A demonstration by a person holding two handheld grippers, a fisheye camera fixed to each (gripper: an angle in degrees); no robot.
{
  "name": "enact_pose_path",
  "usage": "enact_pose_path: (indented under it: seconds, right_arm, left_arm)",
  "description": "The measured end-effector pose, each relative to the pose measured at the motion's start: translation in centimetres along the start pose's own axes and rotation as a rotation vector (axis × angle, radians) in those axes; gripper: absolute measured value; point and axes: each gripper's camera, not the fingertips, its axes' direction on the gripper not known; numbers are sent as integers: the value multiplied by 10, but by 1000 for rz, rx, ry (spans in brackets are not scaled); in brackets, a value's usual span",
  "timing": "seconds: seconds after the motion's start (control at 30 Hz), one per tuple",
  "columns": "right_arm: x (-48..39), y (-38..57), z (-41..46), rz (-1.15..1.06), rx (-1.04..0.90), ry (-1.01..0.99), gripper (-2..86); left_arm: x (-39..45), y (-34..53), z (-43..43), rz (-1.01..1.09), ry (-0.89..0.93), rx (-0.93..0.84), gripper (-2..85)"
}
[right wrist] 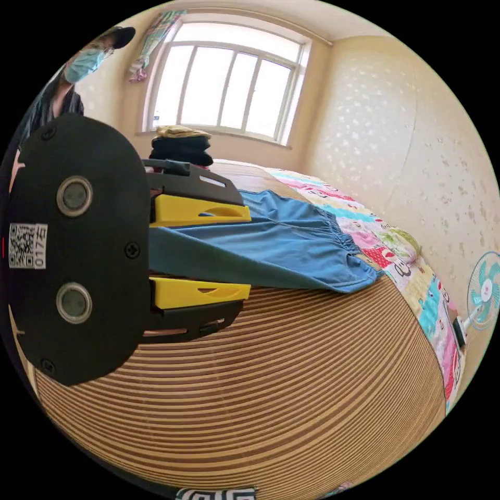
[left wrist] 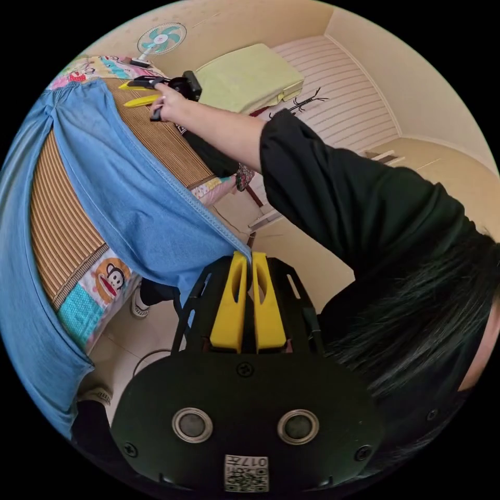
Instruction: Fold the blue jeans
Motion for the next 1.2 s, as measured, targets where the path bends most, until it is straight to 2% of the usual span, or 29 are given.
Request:
enact_pose_path:
  seconds: [0.1, 0.17, 0.3, 0.33, 0.47, 0.6, 0.73, 0.87, 0.93, 1.07, 1.13, 1.2]
  right_arm:
    - [6, -38, 48, 82, 108, 110, 128]
    - [6, -57, 77, 125, 141, 208, 40]
    - [-24, -77, 101, 65, 213, 308, 20]
    - [-50, -78, 104, -13, 285, 315, 18]
    - [-165, -84, 158, -244, 363, 276, 16]
    - [-239, -82, 231, -274, 370, 154, 23]
    - [-257, -81, 334, -240, 167, 45, 54]
    - [-251, -19, 362, -358, 22, 71, 77]
    - [-246, 35, 353, -474, -86, 75, 81]
    - [-206, 198, 292, -626, -173, 232, 98]
    - [-178, 261, 260, -572, -151, 248, 107]
    - [-151, 312, 239, -487, -139, 199, 110]
  left_arm:
    - [-3, 3, -7, -12, 15, 25, -9]
    - [-9, 6, -15, -20, 43, 48, -9]
    - [-31, 27, -47, -86, 71, 129, -9]
    - [-35, 33, -54, -103, 67, 145, -9]
    - [-58, 90, -110, -251, -7, 288, -9]
    - [-61, 145, -176, -381, -91, 438, -8]
    - [-68, 185, -218, -521, -246, 514, -1]
    - [-94, 226, -230, -747, -376, 471, 69]
    - [-98, 238, -236, -769, -398, 505, 84]
    - [-113, 219, -245, -641, -353, 486, 108]
    - [-119, 194, -243, -551, -358, 439, 110]
    - [-126, 160, -234, -486, -461, 328, 94]
